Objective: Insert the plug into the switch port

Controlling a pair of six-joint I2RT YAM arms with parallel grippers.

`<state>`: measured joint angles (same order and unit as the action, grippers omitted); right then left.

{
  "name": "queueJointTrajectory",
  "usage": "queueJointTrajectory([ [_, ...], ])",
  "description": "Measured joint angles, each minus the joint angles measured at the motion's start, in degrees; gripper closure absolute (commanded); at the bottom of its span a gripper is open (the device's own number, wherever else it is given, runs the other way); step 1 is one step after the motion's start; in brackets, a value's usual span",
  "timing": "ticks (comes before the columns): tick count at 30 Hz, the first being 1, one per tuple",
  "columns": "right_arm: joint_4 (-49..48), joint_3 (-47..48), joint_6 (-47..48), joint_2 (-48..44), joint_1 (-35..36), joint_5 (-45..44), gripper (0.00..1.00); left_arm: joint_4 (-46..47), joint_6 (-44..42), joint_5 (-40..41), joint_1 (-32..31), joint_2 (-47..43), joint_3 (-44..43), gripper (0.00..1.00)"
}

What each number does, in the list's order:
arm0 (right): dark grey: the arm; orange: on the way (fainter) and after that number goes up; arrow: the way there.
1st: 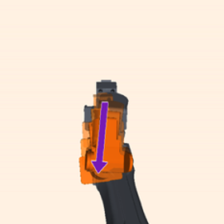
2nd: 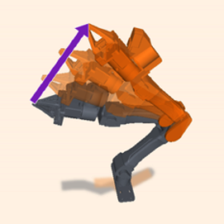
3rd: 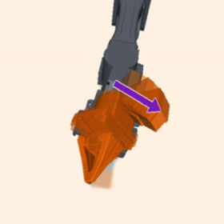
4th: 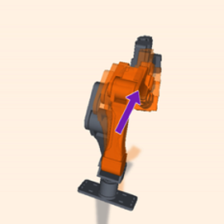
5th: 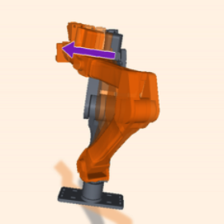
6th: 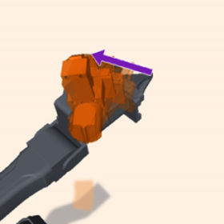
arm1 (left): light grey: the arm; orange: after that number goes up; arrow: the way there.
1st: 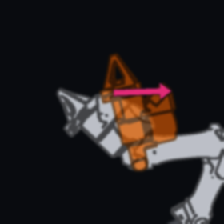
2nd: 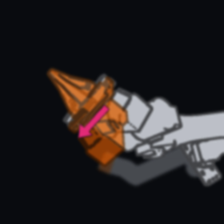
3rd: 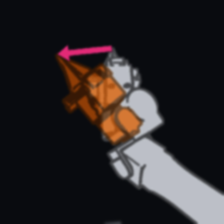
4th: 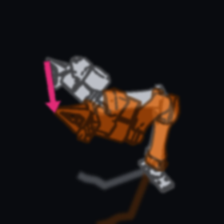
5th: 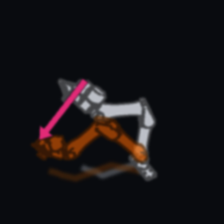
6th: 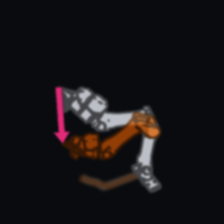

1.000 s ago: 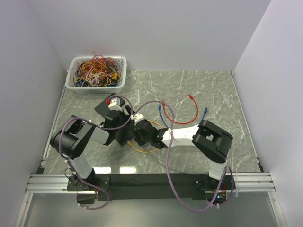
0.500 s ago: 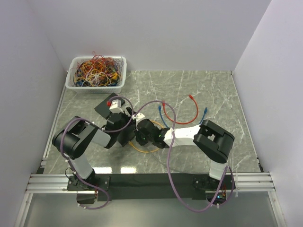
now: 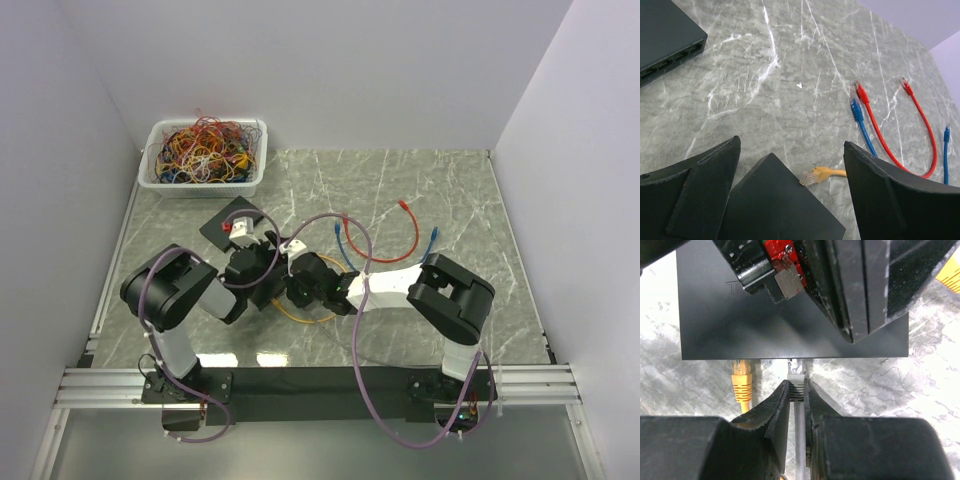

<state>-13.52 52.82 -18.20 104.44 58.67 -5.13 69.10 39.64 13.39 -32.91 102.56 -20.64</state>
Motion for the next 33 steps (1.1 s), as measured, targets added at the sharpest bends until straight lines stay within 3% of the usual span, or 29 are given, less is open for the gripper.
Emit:
queueJointTrajectory([
  [13,3.63,3.28,2.27,1.88,-1.86,4.79,0.96,17.68,0.63,2.23,-0.44,6.43,4.15,0.11],
  [16,6.47,5.16,3.08,2.32,-2.54,6.67,0.87,17.70,0.63,2.58,-0.44,6.27,4.24,0.10],
  [17,6.51,5.16,3.13,2.29,-2.67,6.97,0.75,17.27,0.63,2.60,-0.44,5.92,4.24,0.11],
  [19,5.38,4.76,3.13,2.16,-2.69,6.64,0.66,15.17,0.68,2.62,-0.44,4.50,4.28,0.10],
  [27,-14.08,-5.55,3.06,-0.09,-2.54,-1.25,0.53,-7.85,12.20,3.19,-5.51,-6.25,0.70,0.07],
  [33,-18.12,-12.15,2.89,-5.81,-2.21,-6.91,0.41,-21.75,16.61,0.55,-8.20,-9.88,-5.03,0.05],
])
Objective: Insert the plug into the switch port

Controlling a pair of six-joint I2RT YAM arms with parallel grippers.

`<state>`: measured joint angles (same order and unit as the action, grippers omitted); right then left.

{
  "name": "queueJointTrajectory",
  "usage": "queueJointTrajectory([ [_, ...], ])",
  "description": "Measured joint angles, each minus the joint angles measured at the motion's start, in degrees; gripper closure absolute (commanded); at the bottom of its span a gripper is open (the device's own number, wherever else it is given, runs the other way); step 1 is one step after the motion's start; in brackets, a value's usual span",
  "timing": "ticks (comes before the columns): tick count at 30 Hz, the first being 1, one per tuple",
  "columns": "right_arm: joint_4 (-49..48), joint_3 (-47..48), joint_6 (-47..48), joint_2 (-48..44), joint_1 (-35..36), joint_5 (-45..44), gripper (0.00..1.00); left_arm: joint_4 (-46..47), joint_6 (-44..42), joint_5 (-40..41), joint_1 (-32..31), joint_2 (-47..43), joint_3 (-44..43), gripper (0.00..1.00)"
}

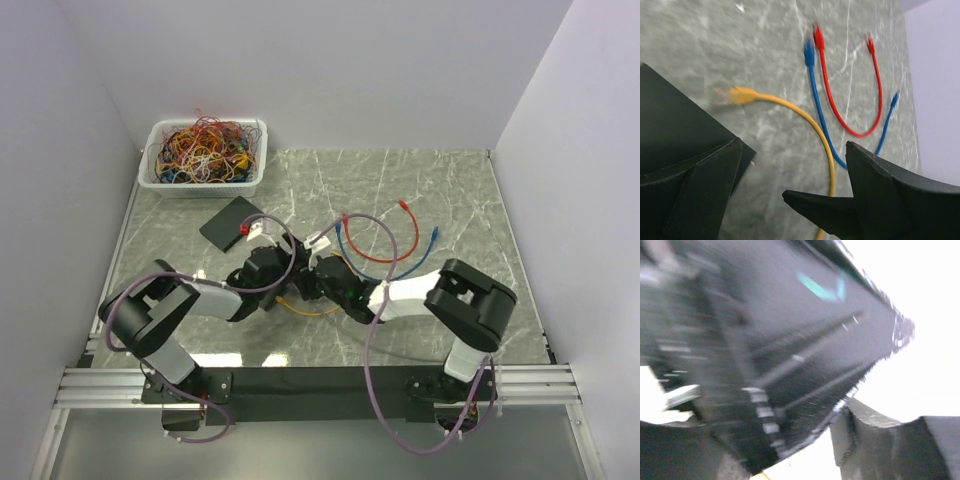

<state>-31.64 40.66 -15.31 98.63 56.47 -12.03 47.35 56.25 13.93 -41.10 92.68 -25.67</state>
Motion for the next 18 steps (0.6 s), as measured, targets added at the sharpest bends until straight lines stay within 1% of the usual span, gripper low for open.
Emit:
queueJointTrajectory([
  [1,0.02,-0.68,0.02,-1.27,0.31,-0.57,0.28,-2.60,0.26,-0.68,-0.35,-0.74,-0.92,0.05],
  [2,0.11,-1.05,-0.11,-2.40,0.74,-0.92,0.26,-5.44,0.37,-1.36,-0.57,-1.55,-1.79,0.05],
  [5,0.02,-1.88,-0.52,-5.60,2.43,-1.92,0.24,-13.42,0.44,-3.30,-0.83,-4.11,-3.96,0.04],
  [9,0.42,-3.13,-1.79,-10.32,3.39,-2.97,0.24,-24.33,0.04,-4.92,0.61,-7.78,-6.40,0.03],
  [14,1.42,-1.73,-2.71,-12.22,2.51,-2.99,0.24,-38.49,-2.25,-6.51,6.05,-13.57,-8.07,0.01],
  [18,1.97,-0.09,-4.76,-12.63,-1.29,-1.36,0.24,-47.80,-4.48,-7.06,12.07,-18.12,-8.41,0.01],
])
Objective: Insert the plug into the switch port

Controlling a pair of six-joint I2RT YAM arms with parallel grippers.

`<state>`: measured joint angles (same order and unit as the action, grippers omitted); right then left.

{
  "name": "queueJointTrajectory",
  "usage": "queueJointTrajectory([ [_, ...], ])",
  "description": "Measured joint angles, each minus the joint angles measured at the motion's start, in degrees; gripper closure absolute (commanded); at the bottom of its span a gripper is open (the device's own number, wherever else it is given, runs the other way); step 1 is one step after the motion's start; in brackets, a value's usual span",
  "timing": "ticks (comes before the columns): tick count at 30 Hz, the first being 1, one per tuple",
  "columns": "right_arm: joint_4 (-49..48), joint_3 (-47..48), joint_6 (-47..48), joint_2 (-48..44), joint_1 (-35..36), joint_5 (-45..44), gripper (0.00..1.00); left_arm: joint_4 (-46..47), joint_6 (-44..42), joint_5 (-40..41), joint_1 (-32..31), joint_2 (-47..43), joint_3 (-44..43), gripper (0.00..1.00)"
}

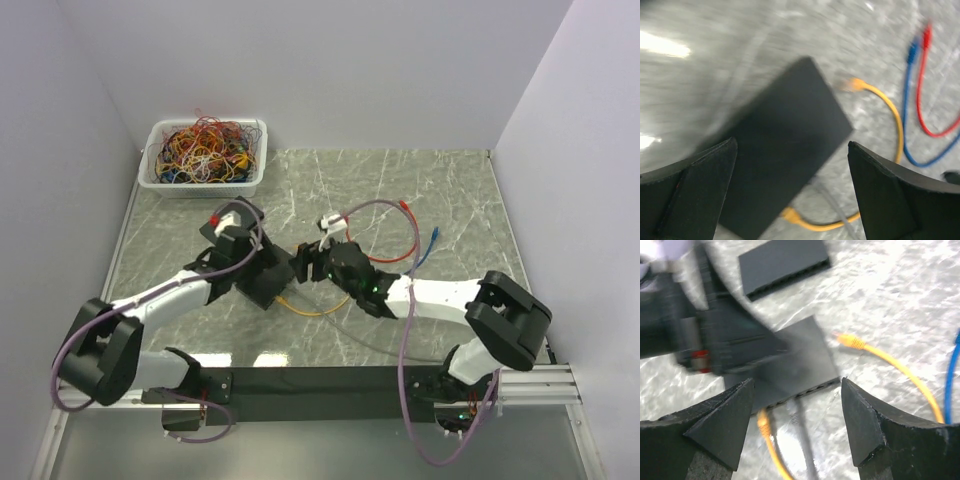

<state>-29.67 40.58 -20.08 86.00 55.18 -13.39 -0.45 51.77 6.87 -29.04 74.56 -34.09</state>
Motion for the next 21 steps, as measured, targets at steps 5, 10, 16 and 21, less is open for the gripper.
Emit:
queueJointTrajectory([
  [5,5.99,11.19,-1.40,7.65,-3.74,3.48,0.24,-7.10,-2.12,-0.44,4.83,-5.29,-0.02,0.01],
  [10,9.22,19.15,-2.08,17.16,-5.22,7.58,0.25,-11.04,-3.43,-0.63,6.71,-10.80,-0.02,0.01],
  [16,14.47,24.06,-3.30,26.32,-5.49,12.24,0.25,-14.43,-4.57,-0.50,7.89,-17.05,0.00,0.01],
  [21,15.04,25.90,-3.72,28.79,-5.97,15.45,0.26,-16.26,-4.72,-0.09,8.22,-19.10,0.00,0.01],
])
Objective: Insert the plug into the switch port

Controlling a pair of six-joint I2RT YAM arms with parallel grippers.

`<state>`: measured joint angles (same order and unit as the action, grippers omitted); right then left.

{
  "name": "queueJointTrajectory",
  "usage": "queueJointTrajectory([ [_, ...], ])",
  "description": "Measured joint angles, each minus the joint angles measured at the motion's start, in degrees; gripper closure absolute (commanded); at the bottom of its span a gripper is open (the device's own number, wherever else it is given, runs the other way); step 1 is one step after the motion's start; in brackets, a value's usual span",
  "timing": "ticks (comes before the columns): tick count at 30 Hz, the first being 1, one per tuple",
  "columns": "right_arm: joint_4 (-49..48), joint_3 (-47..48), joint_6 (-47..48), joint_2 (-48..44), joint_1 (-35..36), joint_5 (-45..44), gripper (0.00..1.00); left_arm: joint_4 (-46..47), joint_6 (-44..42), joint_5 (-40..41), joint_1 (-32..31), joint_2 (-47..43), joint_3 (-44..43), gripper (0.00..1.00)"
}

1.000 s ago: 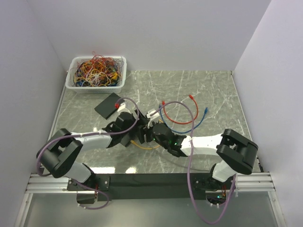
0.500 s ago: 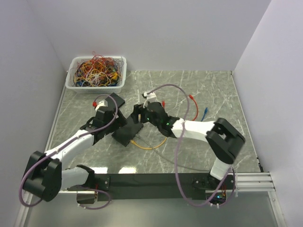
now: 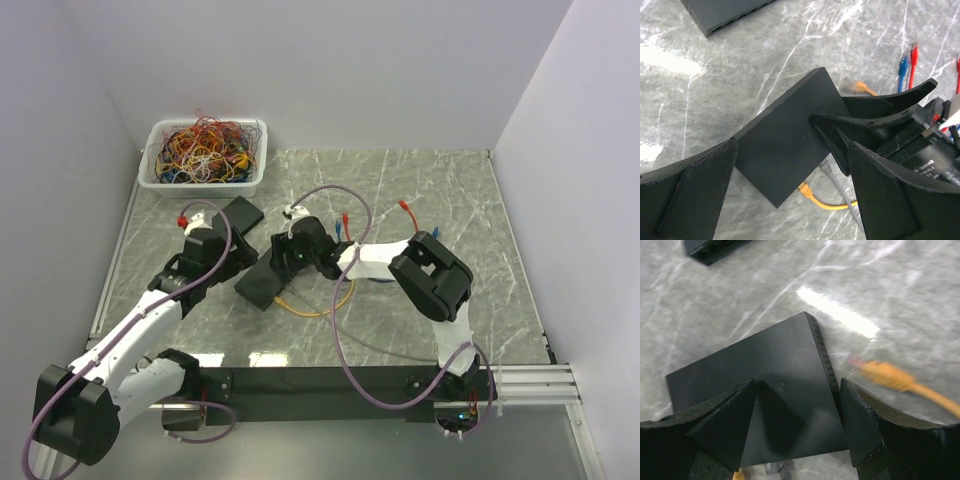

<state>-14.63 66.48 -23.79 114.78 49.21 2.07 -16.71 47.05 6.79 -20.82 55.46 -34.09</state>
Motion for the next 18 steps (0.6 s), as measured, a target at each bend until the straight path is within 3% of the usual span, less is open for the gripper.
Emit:
queueJointTrajectory([
  [9,-2.08,0.83,0.26,1.22,4.44,11.23,0.26,-2.10,-0.46,1.46,0.02,-0.39,0.00,0.01],
  [18,-0.70,1.62,3.72,1.33,9.57,12.39,0.25,-5.68,-1.14,4.37,0.68,-3.41,-0.02,0.01],
])
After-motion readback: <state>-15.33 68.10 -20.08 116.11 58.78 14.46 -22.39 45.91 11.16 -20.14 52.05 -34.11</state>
